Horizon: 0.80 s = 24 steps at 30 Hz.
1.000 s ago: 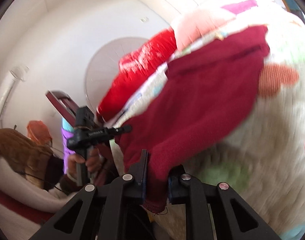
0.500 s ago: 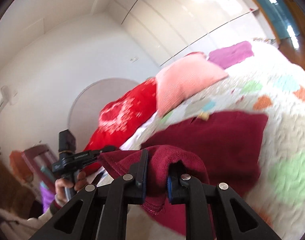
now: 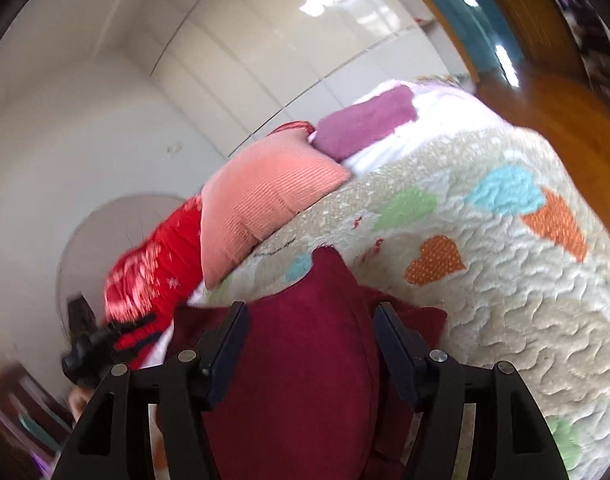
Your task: Fold small clothes
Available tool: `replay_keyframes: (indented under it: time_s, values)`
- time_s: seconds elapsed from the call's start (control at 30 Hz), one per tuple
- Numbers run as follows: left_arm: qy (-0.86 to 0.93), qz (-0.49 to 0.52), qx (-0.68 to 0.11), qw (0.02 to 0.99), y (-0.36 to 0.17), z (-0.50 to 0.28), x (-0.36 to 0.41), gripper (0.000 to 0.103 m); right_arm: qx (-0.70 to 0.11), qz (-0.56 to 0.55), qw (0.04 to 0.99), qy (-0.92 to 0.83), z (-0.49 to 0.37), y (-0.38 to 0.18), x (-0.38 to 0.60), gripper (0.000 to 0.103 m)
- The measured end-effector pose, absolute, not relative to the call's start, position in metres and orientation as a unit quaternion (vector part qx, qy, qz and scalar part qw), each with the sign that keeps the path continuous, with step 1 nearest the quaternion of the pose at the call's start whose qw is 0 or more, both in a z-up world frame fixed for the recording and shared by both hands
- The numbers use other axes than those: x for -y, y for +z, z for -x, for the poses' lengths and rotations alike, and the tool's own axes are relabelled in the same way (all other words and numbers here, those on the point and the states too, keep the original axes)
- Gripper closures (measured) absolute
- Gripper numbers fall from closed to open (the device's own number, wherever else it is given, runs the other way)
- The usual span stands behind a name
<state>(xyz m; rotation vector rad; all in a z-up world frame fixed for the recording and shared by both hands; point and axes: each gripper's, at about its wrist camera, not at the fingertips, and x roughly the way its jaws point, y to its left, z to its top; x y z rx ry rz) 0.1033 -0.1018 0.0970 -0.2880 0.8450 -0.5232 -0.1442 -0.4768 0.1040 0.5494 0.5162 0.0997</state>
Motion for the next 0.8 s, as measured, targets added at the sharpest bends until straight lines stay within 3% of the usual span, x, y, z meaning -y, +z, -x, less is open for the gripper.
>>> replay_keyframes:
  time_s: [0.07, 0.23, 0.47, 0.7, 0.8]
  values:
    - [-0.256, 0.133, -0.413, 0.864, 0.093, -0.104, 0.108, 0.027, -0.27, -0.225, 0.934, 0.058, 0.133, 0.102, 0.455, 0.051]
    - [-0.21, 0.089, -0.45, 0.863, 0.065, -0.122, 0.139, 0.027, -0.323, -0.161, 0.933, -0.004, 0.084, 0.078, 0.435, 0.061]
    - [-0.142, 0.088, -0.499, 0.85, 0.008, -0.171, 0.143, 0.027, -0.389, -0.188, 0.901, -0.037, 0.028, 0.031, 0.465, 0.061]
    - [-0.145, 0.068, -0.483, 0.861, 0.011, -0.164, 0.145, 0.027, -0.381, -0.172, 0.908, -0.038, 0.06, 0.06, 0.455, 0.061]
    - [-0.148, 0.077, -0.473, 0.865, 0.022, -0.151, 0.133, 0.027, -0.347, -0.183, 0.92, -0.021, 0.106, 0.078, 0.447, 0.053]
